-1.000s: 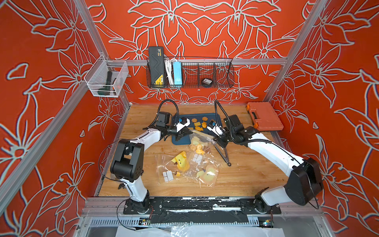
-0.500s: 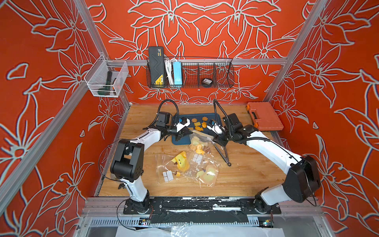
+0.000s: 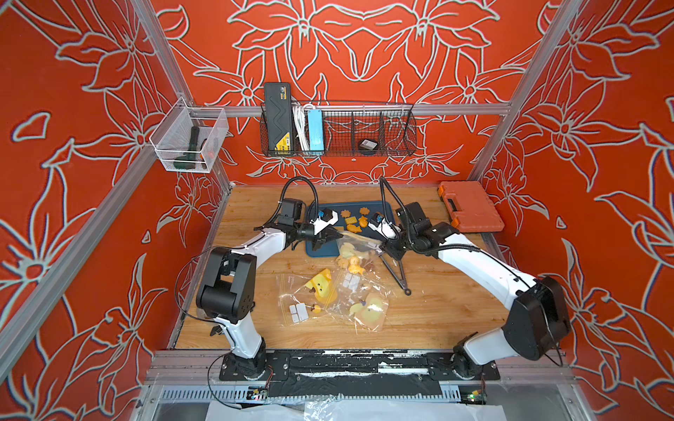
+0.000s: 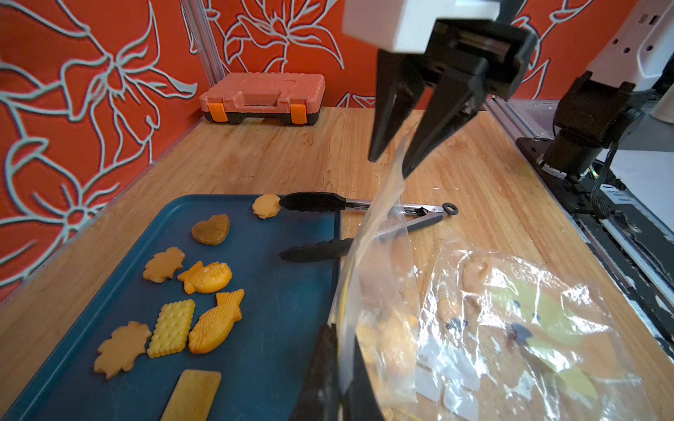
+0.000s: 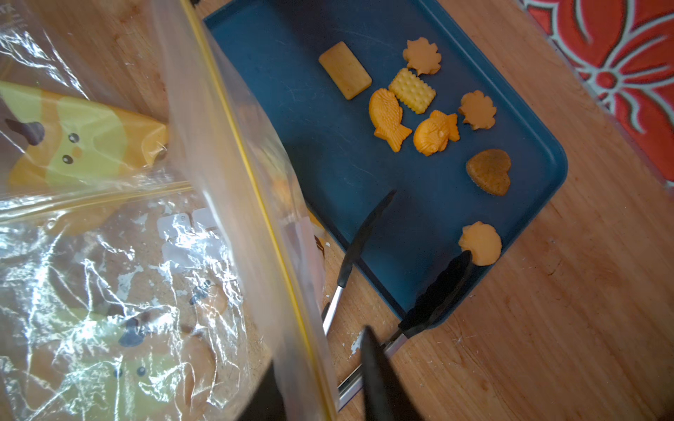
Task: Put the cookies into a resealable bag to prevent moisture
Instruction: Close the ziploc bag at the center of the board.
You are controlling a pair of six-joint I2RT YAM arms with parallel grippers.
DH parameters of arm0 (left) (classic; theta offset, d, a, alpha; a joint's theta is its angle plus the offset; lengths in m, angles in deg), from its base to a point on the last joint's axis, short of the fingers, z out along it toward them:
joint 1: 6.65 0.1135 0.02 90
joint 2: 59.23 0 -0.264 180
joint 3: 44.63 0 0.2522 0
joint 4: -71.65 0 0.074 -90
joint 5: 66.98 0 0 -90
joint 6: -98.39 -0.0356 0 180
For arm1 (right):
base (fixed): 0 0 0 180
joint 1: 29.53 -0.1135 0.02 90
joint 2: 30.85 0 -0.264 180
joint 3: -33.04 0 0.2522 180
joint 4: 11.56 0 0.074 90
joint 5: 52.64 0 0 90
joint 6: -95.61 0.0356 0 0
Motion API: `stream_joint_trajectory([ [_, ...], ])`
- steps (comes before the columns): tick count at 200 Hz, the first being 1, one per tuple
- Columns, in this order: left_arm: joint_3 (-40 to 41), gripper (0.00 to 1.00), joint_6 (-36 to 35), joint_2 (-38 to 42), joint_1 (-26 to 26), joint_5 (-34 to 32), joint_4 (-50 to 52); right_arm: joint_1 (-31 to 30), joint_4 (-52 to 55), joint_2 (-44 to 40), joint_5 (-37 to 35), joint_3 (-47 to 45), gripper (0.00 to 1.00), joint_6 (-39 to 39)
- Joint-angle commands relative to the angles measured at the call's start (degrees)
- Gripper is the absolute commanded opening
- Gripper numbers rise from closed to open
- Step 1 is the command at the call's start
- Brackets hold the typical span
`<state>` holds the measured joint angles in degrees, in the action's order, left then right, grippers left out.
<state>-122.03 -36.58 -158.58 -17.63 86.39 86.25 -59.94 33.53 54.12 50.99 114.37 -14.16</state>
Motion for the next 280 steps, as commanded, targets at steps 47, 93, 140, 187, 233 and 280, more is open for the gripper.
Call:
stream_joint_trajectory([
  [47, -0.52, 0.0, -1.16, 1.71, -0.18, 1.93, 0.92, -0.1, 0.39, 1.39, 4.04, 2.92, 0.0, -1.15],
  [93, -0.52, 0.0, -1.15, 1.6, -0.18, 2.01, 1.0, -0.09, -1.42, 1.83, 4.56, 3.51, 0.0, -1.0],
  [140, -0.59, 0.0, -1.12, 1.58, -0.12, 2.02, 1.01, -0.26, -0.88, 3.92, 5.27, 5.21, 0.1, -1.75],
  [187, -0.61, 0.0, -1.34, 1.61, -0.18, 1.96, 1.18, -0.88, -1.41, 5.08, 6.44, 6.55, 0.0, -1.46],
  [233, -0.7, 0.0, -1.35, 1.36, -0.17, 1.93, 1.28, -1.14, -1.12, 5.8, 7.21, 7.23, 0.0, -1.45],
  [280, -0.66, 0.0, -1.36, 1.44, -0.18, 1.94, 1.28, -1.49, -1.1, 7.04, 7.73, 8.14, 0.0, -1.58],
])
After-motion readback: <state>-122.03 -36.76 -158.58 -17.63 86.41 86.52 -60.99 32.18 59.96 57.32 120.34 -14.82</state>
